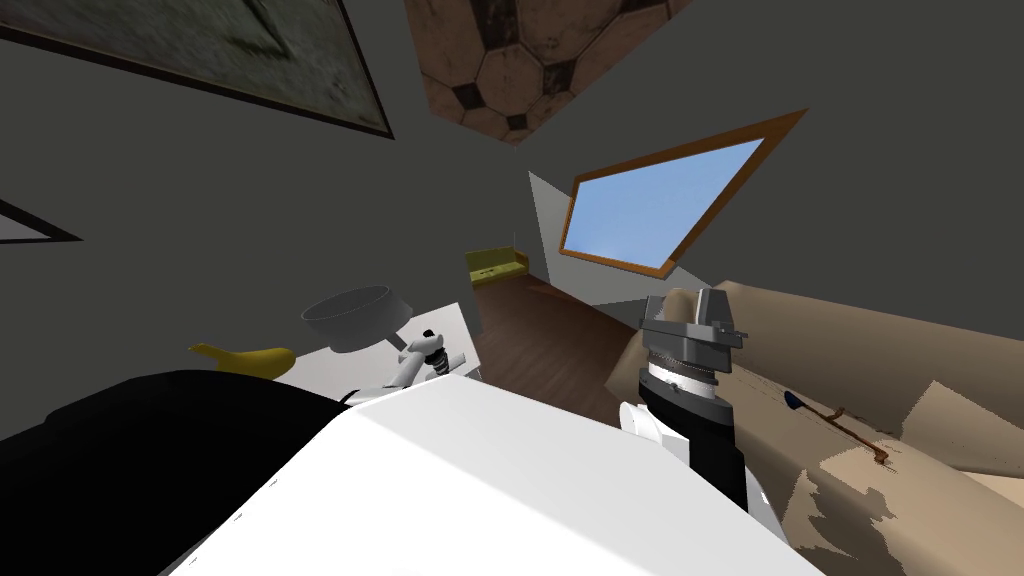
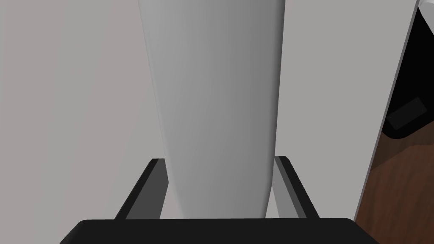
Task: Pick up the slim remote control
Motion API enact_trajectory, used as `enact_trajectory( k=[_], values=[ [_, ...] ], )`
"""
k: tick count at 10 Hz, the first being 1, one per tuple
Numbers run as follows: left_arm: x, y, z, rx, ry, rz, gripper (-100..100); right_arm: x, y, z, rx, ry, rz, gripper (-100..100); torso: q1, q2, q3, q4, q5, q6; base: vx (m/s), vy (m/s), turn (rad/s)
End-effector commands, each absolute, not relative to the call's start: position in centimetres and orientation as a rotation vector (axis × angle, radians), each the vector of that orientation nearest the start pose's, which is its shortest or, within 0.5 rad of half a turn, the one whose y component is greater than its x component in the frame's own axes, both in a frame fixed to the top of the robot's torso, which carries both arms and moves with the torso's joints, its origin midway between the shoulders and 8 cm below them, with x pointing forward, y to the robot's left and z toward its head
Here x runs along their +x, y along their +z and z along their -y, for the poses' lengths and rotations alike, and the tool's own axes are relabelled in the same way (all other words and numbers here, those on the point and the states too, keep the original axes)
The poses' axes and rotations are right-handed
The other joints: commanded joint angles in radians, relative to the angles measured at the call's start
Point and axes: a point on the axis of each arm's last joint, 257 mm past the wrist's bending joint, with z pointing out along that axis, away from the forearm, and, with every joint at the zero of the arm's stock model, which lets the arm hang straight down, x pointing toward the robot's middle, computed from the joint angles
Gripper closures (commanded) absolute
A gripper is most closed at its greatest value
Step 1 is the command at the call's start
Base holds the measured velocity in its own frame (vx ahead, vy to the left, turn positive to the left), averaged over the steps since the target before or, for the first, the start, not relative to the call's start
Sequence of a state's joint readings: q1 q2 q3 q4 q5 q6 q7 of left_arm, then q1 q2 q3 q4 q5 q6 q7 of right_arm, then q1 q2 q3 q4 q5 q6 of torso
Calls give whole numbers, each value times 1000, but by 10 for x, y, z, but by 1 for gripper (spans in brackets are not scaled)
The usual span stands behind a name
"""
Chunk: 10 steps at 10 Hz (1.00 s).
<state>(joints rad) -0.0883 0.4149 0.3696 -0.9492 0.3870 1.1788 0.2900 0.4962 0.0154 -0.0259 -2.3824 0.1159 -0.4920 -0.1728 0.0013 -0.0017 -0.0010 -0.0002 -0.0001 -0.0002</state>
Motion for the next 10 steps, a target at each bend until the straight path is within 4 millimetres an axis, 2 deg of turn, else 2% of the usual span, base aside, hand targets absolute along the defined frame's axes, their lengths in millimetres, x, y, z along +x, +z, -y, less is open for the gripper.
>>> enact_trajectory(
  k=[1, 4, 5, 6, 9, 10],
  values=[
    [253, -538, -471, -2908, -44, -1127, 100, 324, 68, 270, 577, 1383, -561, 0, 0, 0, 0, 0, 0, 0, 0, 0, 0],
    [253, -538, -471, -2908, -43, -1127, 100, 324, 68, 270, 577, 1383, -561, 0, 1, -1, 0, 0, 1, 0, 0, 0, 0],
    [253, -538, -471, -2908, -44, -1127, 0, 324, 68, 270, 577, 1383, -561, 0, 1, -1, 0, 0, 0, 0, 0, 0, 0],
    [259, -526, -478, -2908, -44, -1122, 100, 324, 68, 270, 577, 1383, -561, 0, 1, -1, 0, 0, 0, 0, -20, -22, -33],
    [262, -517, -483, -2910, -42, -1119, 100, 324, 68, 270, 577, 1383, -561, 0, -1, 1, 1, 0, 0, 0, -25, -24, -10],
    [262, -519, -483, -2907, -44, -1121, 100, 324, 68, 270, 577, 1383, -561, 0, -1, 1, 1, 0, 0, 0, -5, -6, -1]
  ],
)
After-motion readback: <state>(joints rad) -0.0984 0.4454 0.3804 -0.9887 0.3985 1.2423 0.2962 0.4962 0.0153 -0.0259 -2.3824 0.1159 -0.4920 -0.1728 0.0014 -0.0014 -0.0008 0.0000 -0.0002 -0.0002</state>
